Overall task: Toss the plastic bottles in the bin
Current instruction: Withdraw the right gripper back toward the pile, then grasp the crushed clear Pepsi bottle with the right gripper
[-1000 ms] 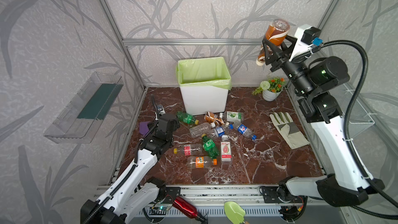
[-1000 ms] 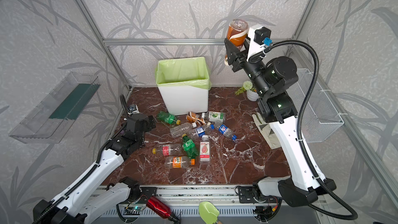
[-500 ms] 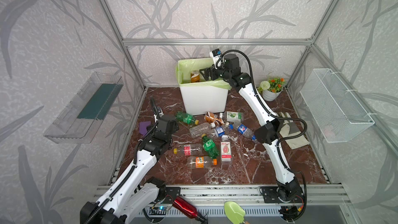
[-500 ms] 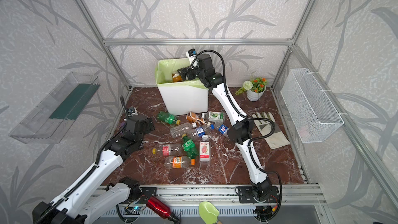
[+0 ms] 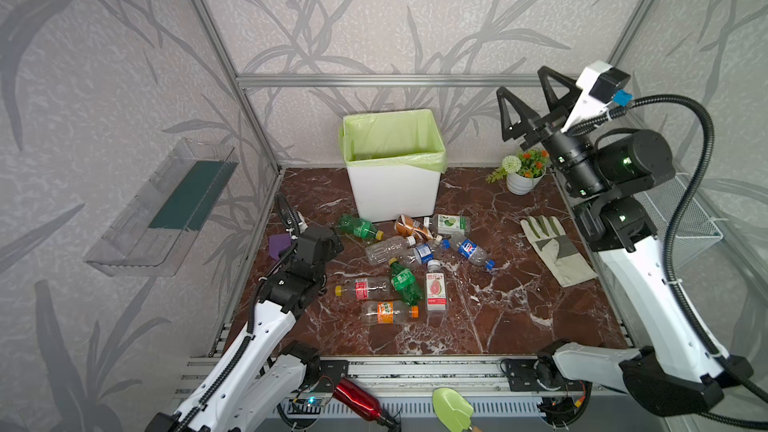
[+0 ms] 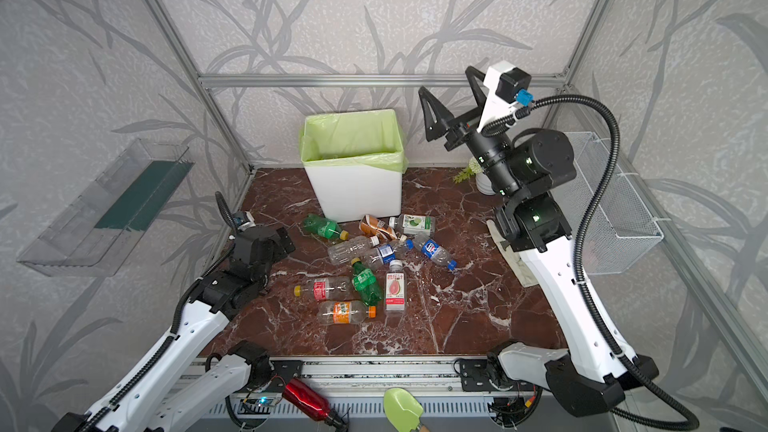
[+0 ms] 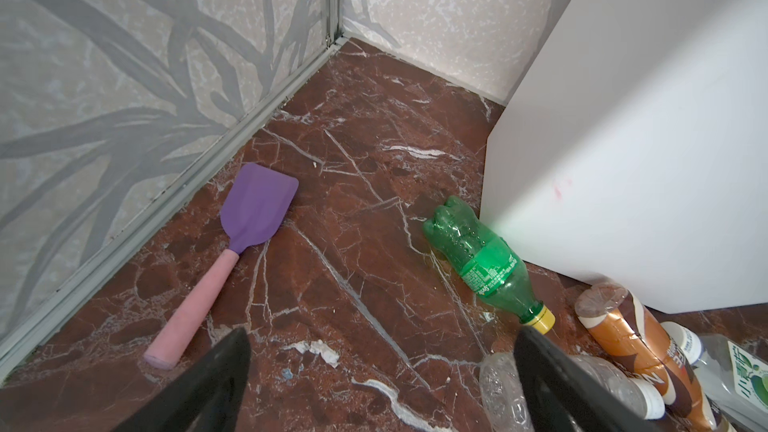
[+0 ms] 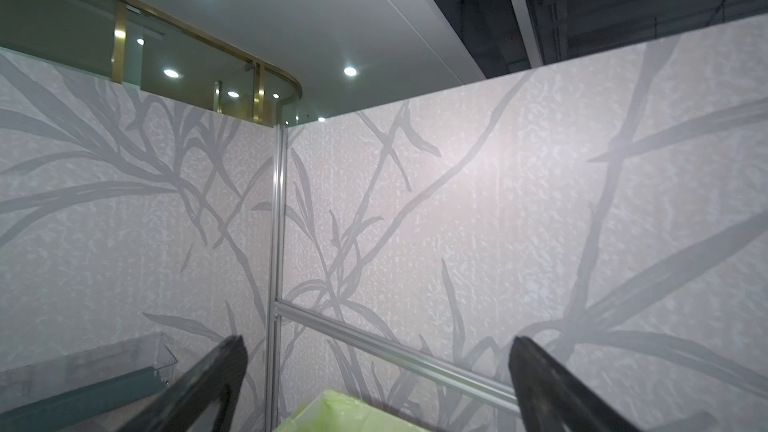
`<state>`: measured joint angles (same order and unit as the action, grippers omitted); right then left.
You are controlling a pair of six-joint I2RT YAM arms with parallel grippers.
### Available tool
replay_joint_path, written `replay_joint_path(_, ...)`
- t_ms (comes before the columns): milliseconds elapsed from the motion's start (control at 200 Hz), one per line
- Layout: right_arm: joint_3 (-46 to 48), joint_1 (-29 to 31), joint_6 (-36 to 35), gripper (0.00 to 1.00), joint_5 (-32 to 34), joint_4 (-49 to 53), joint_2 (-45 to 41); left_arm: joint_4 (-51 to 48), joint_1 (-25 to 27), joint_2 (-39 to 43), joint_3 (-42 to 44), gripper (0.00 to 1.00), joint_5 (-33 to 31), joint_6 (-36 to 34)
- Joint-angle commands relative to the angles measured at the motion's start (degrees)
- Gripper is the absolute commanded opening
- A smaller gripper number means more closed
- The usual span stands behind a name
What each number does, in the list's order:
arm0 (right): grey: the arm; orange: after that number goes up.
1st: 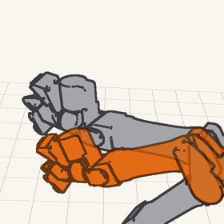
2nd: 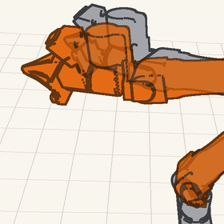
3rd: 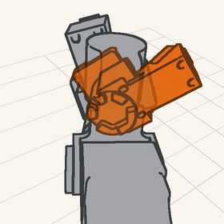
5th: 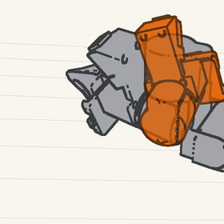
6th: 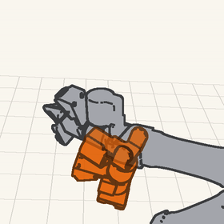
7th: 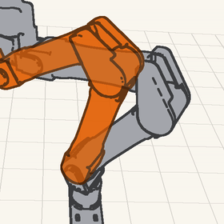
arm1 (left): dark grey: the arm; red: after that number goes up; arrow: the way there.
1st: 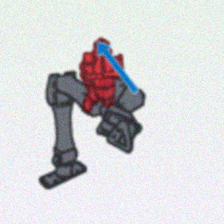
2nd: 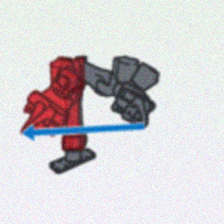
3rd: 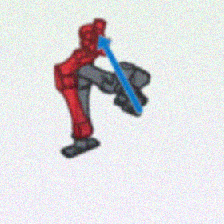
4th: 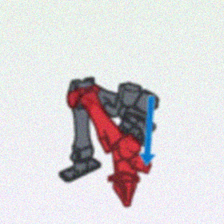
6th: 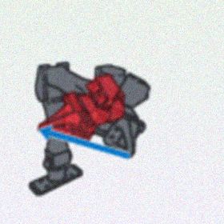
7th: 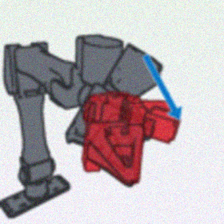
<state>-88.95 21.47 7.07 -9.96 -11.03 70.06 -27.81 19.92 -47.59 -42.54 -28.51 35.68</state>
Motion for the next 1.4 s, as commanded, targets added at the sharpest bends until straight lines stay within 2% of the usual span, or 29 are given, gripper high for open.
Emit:
replay_joint_path(0, 14.2, -4.4, 4.3, 0.99, 1.8, 4.2, 1.4, -1.7, 1.8, -0.3, 0.3, 0.99, 0.5, 1.4)
replay_joint_path(95, 23.8, -8.5, 7.8, 0.99, 1.9, 6.1, -2.7, -2.3, 5.0, -3.4, -1.6, 0.99, -2.0, -2.5)
replay_joint_path(225, 36.5, -11.3, 12.3, 0.99, 3.5, 5.0, -7.8, -1.4, 12.0, -8.6, -4.7, 0.99, -7.0, -8.0)
replay_joint_path(335, 43.4, -12.1, 14.8, 0.99, 3.9, 6.0, -8.7, 2.4, 16.1, -11.5, -5.6, 0.99, -6.2, -13.4)
replay_joint_path(415, 45.4, -12.2, 14.1, 0.99, 2.2, 8.0, -6.9, 4.4, 18.1, -12.8, -6.0, 0.99, -5.8, -16.3)
replay_joint_path(525, 44.6, -12.0, 8.5, 1.0, -1.7, 13.0, -2.7, 5.2, 19.3, -14.1, -6.9, 0.99, -6.0, -17.8)
replay_joint_path(760, 39.2, -4.9, -8.1, 0.97, -0.4, 23.1, 8.1, 9.4, 19.3, -13.7, -5.9, 0.99, -7.6, -19.0)
replay_joint_path(890, 35.4, -1.0, -14.1, 0.94, -0.2, 26.5, 12.9, 5.8, 17.7, -12.6, -6.3, 0.99, -10.8, -15.1)
replay_joint_path(1200, 30.0, 2.1, -19.9, 0.83, 6.2, 33.3, 20.4, 5.8, 7.8, -4.3, -1.1, 0.99, -4.0, -10.5)
replay_joint_path(1394, 25.7, 2.8, -20.7, 0.82, 8.0, 38.1, 26.1, 4.5, 6.6, -3.2, -0.6, 0.99, -4.0, -10.2)
